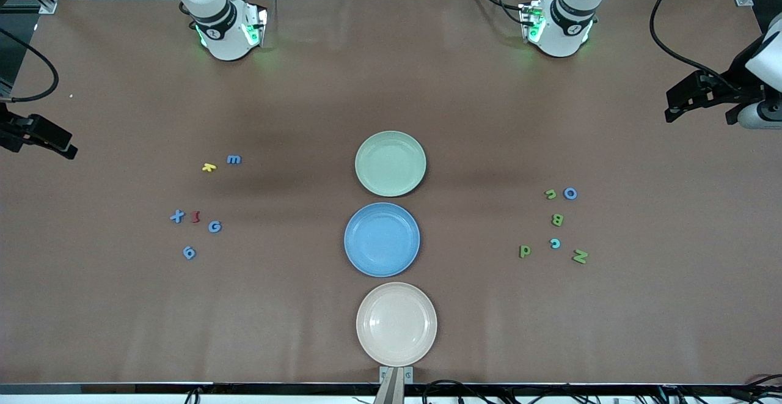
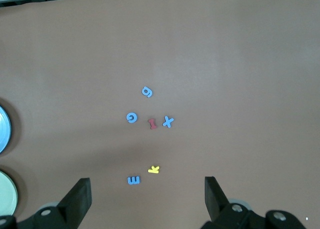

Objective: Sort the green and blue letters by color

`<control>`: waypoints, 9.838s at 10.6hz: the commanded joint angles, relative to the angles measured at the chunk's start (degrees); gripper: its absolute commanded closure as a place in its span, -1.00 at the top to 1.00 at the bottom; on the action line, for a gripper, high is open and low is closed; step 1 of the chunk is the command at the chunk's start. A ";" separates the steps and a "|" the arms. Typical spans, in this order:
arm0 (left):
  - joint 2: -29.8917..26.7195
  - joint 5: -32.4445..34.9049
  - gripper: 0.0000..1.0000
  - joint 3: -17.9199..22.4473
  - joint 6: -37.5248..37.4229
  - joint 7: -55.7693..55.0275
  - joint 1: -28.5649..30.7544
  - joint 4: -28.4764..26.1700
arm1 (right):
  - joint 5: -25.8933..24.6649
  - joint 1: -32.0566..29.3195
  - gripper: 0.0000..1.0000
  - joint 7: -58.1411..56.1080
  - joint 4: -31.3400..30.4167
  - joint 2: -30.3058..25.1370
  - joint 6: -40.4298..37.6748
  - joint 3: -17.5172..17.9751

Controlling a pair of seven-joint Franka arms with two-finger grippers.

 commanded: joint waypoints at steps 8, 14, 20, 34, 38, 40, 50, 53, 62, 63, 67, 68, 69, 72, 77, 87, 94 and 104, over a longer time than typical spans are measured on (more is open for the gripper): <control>3.96 -1.82 1.00 0.37 5.76 0.98 -0.03 -3.91 | 0.86 -0.57 1.00 -0.05 -3.90 -0.47 1.61 1.05; 6.77 1.42 1.00 -0.94 32.82 1.16 -0.91 -24.91 | 0.94 -0.57 1.00 13.80 -18.74 -0.30 19.24 5.61; 17.83 2.22 1.00 -1.91 43.56 2.21 -1.44 -28.54 | 0.94 0.57 1.00 20.35 -26.66 8.74 31.73 5.97; 29.54 2.31 0.59 -2.00 55.97 8.72 -0.47 -29.42 | 0.42 0.66 1.00 20.35 -29.31 28.18 54.96 5.88; 30.69 2.40 0.36 -1.83 56.41 9.07 -0.91 -29.51 | 0.24 0.66 0.50 20.00 -29.31 28.62 55.05 5.88; 31.47 4.40 0.34 -1.82 56.94 9.33 -0.65 -29.51 | 0.15 0.66 -0.04 19.56 -29.31 28.71 55.05 5.88; 28.15 5.48 -1.00 -2.61 56.86 7.58 -1.26 -29.16 | -1.60 2.50 -0.78 18.85 -23.44 25.64 46.46 7.37; 26.12 5.39 -1.00 -9.09 52.39 -1.34 -1.35 -27.41 | -0.99 5.82 -0.77 19.38 -19.31 26.07 45.56 9.48; 31.29 5.04 -1.00 -13.43 48.33 -45.13 -23.04 -19.23 | 5.78 24.11 -0.63 23.68 -2.87 36.25 49.76 9.57; 32.52 4.86 -1.00 -13.51 48.41 -48.29 -24.45 -18.01 | 5.69 25.08 -0.54 24.91 -2.68 37.57 53.17 9.57; 37.71 5.04 -1.00 -12.99 48.68 -58.15 -29.39 -13.52 | 5.78 27.11 -0.10 25.53 -2.51 39.79 59.01 10.19; 37.81 5.30 0.28 -12.90 48.68 -57.99 -29.13 -13.51 | 5.87 27.02 0.40 28.49 -2.51 39.79 58.57 10.89; 37.81 5.47 0.99 -12.81 48.68 -57.82 -29.30 -13.43 | 5.17 27.02 0.99 32.35 -2.51 39.79 58.39 11.50; 36.23 6.61 1.00 -11.07 48.42 -57.29 -28.25 -13.51 | 4.81 26.41 1.00 32.21 -2.77 38.56 56.04 11.51; 31.66 7.67 1.00 -10.53 40.79 -38.09 -18.34 -14.13 | 3.93 17.55 1.00 22.92 -4.08 33.38 40.13 11.07; 23.57 8.03 1.00 -10.96 37.08 -17.18 -1.80 -25.72 | 1.91 0.93 1.00 -28.28 -6.55 30.29 34.40 3.42; 20.68 7.76 0.95 -11.14 40.49 -29.69 4.61 -32.56 | 1.82 -2.60 1.00 -40.91 -13.58 35.03 46.96 3.42; 18.82 7.76 0.50 -12.37 56.41 -30.13 7.26 -45.06 | 1.91 -2.07 -0.59 -39.07 -18.24 35.66 55.05 3.42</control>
